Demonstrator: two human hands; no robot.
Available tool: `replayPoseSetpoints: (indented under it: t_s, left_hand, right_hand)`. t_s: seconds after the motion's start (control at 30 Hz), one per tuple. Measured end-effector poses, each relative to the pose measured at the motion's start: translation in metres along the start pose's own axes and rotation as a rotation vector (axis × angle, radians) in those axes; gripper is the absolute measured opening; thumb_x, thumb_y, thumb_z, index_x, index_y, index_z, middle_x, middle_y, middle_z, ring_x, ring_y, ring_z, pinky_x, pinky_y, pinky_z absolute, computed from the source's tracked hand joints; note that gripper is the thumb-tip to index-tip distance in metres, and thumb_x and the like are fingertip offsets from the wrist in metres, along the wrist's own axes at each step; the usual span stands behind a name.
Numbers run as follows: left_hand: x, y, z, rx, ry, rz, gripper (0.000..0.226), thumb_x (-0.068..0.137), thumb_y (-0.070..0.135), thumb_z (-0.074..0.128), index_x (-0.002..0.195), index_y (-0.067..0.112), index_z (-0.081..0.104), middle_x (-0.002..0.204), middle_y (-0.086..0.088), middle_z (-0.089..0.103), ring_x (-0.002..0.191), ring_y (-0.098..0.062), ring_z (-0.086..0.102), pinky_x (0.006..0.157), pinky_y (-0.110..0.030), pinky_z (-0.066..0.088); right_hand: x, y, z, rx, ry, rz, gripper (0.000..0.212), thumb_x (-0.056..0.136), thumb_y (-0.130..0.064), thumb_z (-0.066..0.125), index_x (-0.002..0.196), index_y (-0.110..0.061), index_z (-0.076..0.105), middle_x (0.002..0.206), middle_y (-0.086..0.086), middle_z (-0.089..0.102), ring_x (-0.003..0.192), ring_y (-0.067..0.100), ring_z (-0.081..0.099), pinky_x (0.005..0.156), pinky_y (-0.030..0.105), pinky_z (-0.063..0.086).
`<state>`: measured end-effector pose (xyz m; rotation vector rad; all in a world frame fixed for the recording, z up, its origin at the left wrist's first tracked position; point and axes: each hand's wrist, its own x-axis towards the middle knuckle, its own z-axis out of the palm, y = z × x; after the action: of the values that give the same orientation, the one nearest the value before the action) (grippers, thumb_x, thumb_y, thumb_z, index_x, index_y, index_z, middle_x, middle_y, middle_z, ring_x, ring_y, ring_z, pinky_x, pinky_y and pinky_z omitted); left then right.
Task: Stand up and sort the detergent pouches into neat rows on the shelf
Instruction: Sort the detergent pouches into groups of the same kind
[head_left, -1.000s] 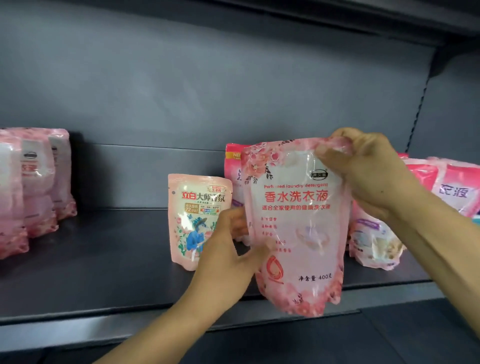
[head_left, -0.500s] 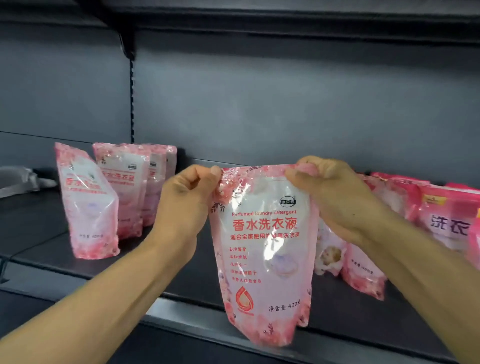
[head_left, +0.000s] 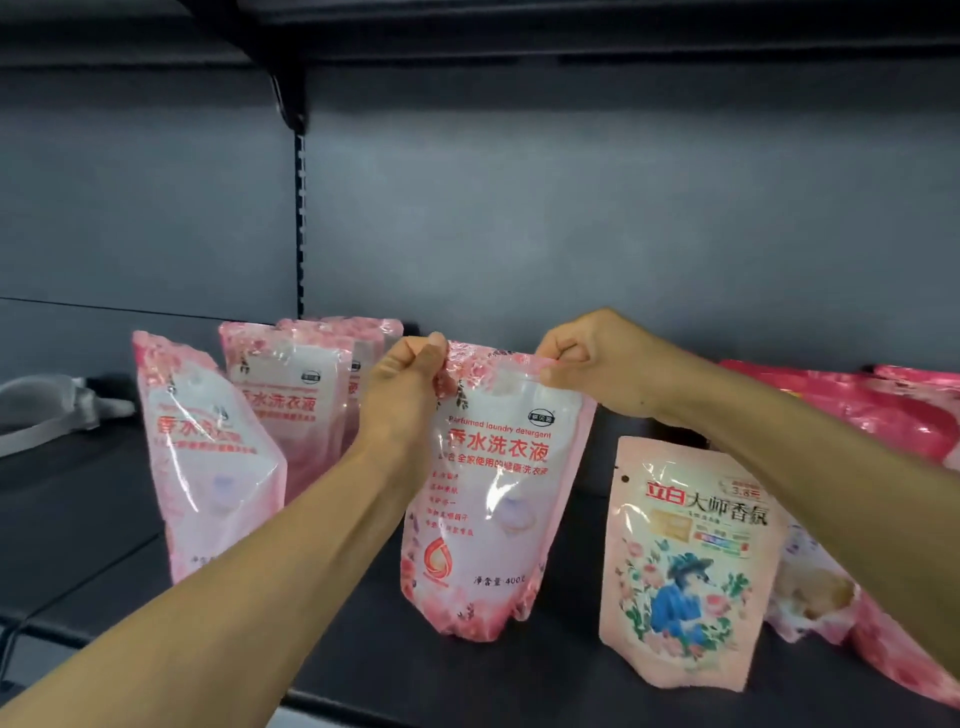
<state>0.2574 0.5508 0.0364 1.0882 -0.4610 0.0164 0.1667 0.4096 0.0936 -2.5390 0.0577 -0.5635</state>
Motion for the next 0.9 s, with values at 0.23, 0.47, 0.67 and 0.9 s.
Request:
replayPoseSetpoints:
  t_s: [0.23,0.47,0.67,0.9]
  left_hand:
    - [0.060,-0.032,-0.004,0.009,-0.036,0.091,0.026,0.094,0.017,0.053,0.068,0.012,0.054,0.059,0.001,0.052,0.053,-0.006,0.046,0.063,-0.023,0.041]
    - [0.069,-0.093,-0.016,0.235,-0.100,-0.053,0.084,0.073,0.019,0.079,0.140,0.020,0.028,0.113,0.006,0.055,0.104,-0.014,0.059,0.094,-0.038,0.050]
    - [0.070,-0.144,-0.027,0.533,-0.100,-0.211,0.117,0.043,0.036,0.084,0.140,0.032,0.018,0.134,-0.003,0.044,0.123,-0.025,0.047,0.101,-0.048,0.043]
    - [0.083,-0.175,-0.034,0.727,-0.034,-0.269,0.126,0.050,0.025,0.090,0.146,0.023,0.010,0.139,-0.006,0.039,0.129,-0.026,0.039,0.108,-0.041,0.036]
  right_hand:
    - [0.060,0.016,0.019,-0.053,0.065,0.116,0.025,0.091,-0.013,0.056,0.066,-0.021,0.056,0.064,-0.003,0.052,0.057,0.010,0.041,0.052,0.022,0.032]
    - [0.108,0.040,0.035,-0.050,0.160,0.256,0.028,0.090,-0.013,0.058,0.063,-0.021,0.052,0.076,0.001,0.054,0.071,0.016,0.045,0.059,0.024,0.036]
    - [0.142,0.049,0.039,0.009,0.153,0.270,0.031,0.090,-0.007,0.056,0.062,-0.019,0.049,0.063,0.001,0.042,0.057,0.013,0.034,0.051,0.024,0.028]
    - [0.169,0.066,0.050,0.060,0.111,0.251,0.032,0.091,-0.009,0.055,0.062,-0.020,0.050,0.064,0.000,0.041,0.061,0.012,0.034,0.054,0.024,0.027]
